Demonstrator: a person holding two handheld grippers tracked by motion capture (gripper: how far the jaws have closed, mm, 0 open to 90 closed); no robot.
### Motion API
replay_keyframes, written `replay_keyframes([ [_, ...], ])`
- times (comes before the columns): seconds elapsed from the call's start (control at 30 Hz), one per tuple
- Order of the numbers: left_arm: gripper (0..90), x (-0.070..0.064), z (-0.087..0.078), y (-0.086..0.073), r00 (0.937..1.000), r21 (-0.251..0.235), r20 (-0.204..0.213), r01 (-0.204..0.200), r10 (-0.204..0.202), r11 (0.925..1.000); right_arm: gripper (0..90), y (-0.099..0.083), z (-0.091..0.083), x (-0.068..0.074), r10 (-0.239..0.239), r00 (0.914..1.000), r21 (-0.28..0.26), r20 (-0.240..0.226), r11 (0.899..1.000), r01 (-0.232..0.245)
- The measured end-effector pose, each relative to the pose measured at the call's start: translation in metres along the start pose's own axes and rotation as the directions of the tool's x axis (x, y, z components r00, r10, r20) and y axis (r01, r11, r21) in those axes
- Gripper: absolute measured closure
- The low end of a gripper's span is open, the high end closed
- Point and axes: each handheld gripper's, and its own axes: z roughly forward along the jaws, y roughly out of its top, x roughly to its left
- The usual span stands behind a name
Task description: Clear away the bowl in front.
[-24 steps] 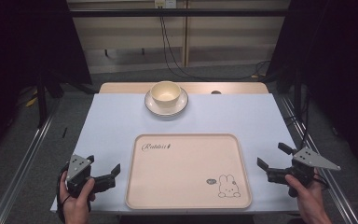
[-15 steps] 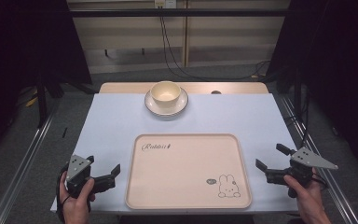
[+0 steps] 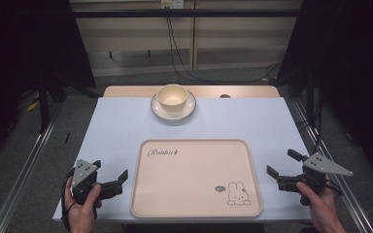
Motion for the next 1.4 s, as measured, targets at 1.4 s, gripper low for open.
replay_keyframes([
  [1.4, 2.4, -0.010, 0.058, 0.040, 0.9955, -0.002, 0.062, -0.072, 0.072, 0.9974, 2.5, 0.000, 0.002, -0.001, 0.003, 0.9997, 0.007, -0.025, 1.000, -0.003],
])
